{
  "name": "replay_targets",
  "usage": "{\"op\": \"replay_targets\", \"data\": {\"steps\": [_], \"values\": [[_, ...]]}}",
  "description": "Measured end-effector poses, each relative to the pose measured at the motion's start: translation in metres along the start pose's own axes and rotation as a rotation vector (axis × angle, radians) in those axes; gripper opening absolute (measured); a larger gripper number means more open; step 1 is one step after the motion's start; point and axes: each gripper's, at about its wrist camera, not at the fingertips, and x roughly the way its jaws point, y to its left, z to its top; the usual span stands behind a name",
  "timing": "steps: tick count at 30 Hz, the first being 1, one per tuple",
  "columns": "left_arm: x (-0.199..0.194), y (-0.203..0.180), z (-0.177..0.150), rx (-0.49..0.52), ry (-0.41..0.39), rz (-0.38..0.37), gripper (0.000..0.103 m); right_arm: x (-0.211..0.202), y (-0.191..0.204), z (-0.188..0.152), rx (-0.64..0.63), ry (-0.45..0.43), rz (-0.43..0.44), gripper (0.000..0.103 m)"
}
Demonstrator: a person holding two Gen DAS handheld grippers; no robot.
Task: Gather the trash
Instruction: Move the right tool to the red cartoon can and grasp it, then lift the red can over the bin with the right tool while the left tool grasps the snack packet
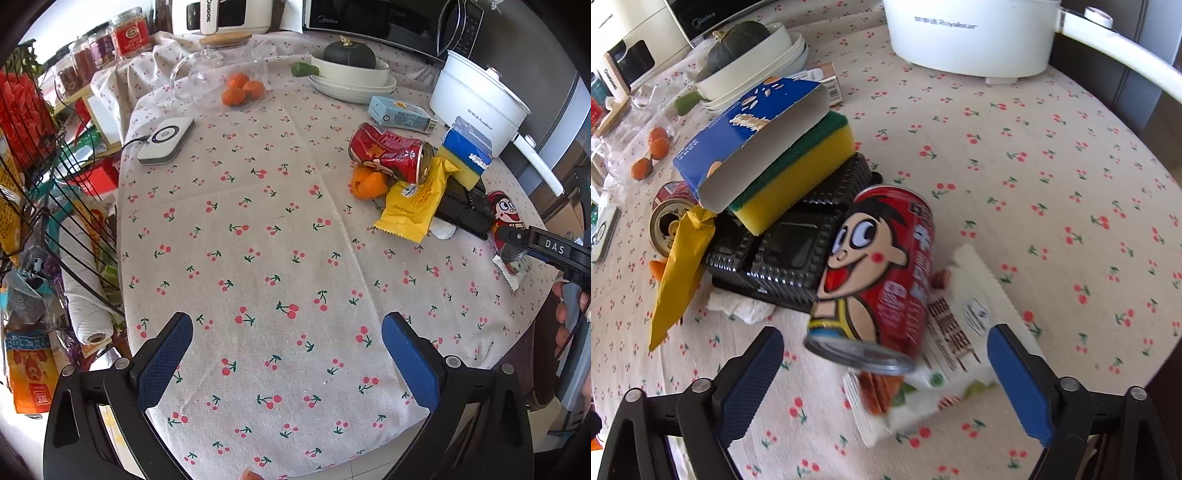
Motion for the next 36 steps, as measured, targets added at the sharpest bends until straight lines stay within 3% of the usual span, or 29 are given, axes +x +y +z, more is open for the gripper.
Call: {"op": "replay_targets", "data": {"steps": [5,13,20,30,36], "values": [[0.001,-0.005,0.000,0.017,0.006,0.006,0.103,0.006,0.010,0.001,-0.042,-0.013,-0.033,0.059],[-0.005,-0.027,0.004,0.032,0.000,-0.025,0.103,-0.031,0.005,0.000,-0.101,-0.094,-0.043,0.055],[-0.004,-0.063,0.010,0.050,0.017,-0.088,0.103,-0.075,-0.028,-0.009,-0.097,-0.143,-0.042,0.055],[0.005,-0.173,0.018,0.173,0.030,-0.216,0.103,-0.108,-0.102,-0.025,0.005,-0.151,-0.054,0.055],[0.027,-0.242,0.023,0.166,0.066,-0.241,0.103,-0.119,-0.146,-0.040,0.045,-0.139,-0.071,0.055]]}}
